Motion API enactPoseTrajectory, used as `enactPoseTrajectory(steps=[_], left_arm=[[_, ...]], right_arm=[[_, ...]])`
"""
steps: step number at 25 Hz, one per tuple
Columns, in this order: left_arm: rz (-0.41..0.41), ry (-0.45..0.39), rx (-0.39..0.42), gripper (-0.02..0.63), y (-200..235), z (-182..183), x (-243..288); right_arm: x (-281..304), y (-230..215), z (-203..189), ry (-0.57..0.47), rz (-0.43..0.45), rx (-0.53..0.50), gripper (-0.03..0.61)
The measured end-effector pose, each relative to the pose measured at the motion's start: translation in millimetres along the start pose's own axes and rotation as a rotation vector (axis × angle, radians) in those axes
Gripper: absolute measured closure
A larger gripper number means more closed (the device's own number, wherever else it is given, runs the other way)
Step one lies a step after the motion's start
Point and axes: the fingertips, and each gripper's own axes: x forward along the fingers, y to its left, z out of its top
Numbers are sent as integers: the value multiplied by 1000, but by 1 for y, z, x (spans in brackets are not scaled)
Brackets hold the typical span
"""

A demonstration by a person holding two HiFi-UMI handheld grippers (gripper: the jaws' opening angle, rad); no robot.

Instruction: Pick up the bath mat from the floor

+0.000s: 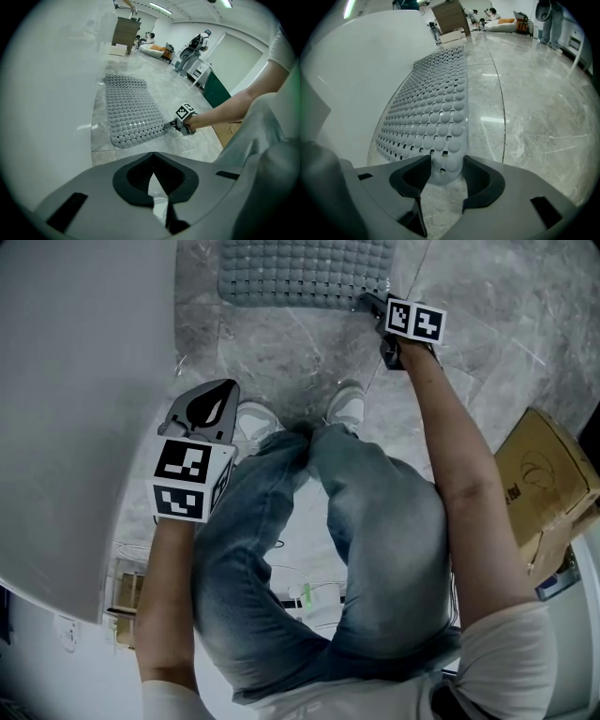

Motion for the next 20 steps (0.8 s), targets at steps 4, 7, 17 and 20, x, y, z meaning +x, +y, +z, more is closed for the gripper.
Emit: enactPoseTrajectory(steps=[4,7,17,20], left_arm=[[11,5,3,598,-4,1,9],[16,-6,-19,598,-5,4,9],[21,-20,-58,598,-15,-4,-21],[19,-21,-90,598,-24,-10,-31]], right_arm=[[-2,-5,-5,2,57,47,447],[-5,0,-5,-7,91,57,458],[-39,71,16,-110,266,70,511],[-52,90,19,-126,309,94,514]])
